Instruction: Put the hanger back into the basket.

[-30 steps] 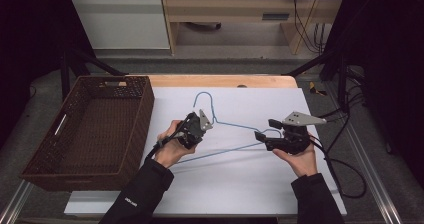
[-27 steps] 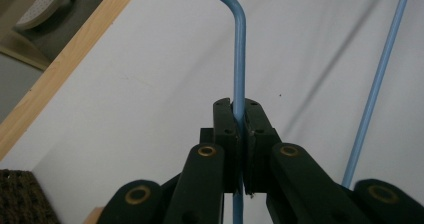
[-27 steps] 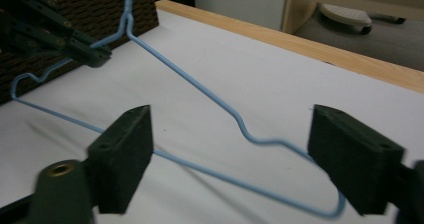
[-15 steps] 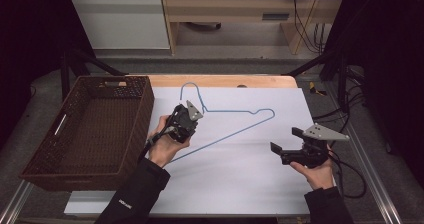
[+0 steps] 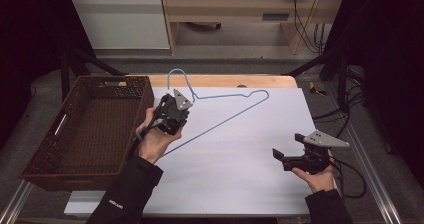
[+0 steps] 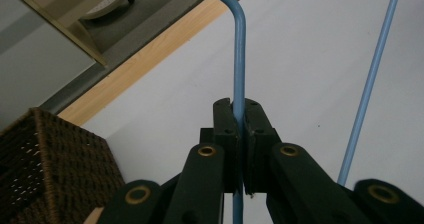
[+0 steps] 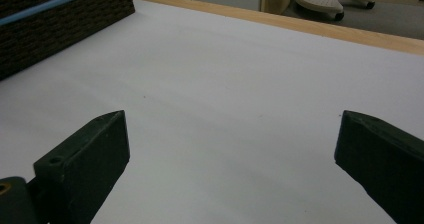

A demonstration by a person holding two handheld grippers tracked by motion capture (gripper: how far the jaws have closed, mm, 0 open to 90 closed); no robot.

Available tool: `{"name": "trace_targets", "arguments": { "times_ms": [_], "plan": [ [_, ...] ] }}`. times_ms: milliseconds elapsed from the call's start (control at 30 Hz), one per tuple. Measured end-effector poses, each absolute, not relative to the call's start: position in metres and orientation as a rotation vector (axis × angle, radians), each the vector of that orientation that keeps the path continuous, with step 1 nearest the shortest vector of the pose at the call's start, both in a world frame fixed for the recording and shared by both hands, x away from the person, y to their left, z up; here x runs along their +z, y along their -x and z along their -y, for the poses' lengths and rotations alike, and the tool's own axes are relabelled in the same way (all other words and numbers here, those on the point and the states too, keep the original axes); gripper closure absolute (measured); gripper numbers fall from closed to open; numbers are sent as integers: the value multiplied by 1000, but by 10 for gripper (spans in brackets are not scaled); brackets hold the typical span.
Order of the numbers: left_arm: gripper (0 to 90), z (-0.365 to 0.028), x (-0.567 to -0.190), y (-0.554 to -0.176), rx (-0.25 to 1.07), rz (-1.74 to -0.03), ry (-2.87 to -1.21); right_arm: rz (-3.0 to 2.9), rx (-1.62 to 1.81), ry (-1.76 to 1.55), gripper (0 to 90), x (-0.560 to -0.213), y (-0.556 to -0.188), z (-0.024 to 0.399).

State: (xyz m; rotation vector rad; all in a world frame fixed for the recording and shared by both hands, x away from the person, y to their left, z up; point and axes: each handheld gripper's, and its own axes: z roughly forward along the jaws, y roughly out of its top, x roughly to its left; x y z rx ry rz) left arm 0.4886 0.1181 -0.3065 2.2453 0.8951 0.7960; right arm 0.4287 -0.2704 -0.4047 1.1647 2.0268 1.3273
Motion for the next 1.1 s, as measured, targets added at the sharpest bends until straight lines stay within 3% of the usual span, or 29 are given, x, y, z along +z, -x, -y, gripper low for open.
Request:
{"name": "trace_targets", "arguments": {
  "times_ms": [767, 1100],
  "plan": [
    [870, -175, -270, -484, 796, -959, -2177, -2010, 1285, -1198, 6, -409, -428, 270],
    [870, -209, -254, -482, 859, -1015, -2156, -2013, 1289, -1201, 7, -409, -428, 270]
  ]
}}
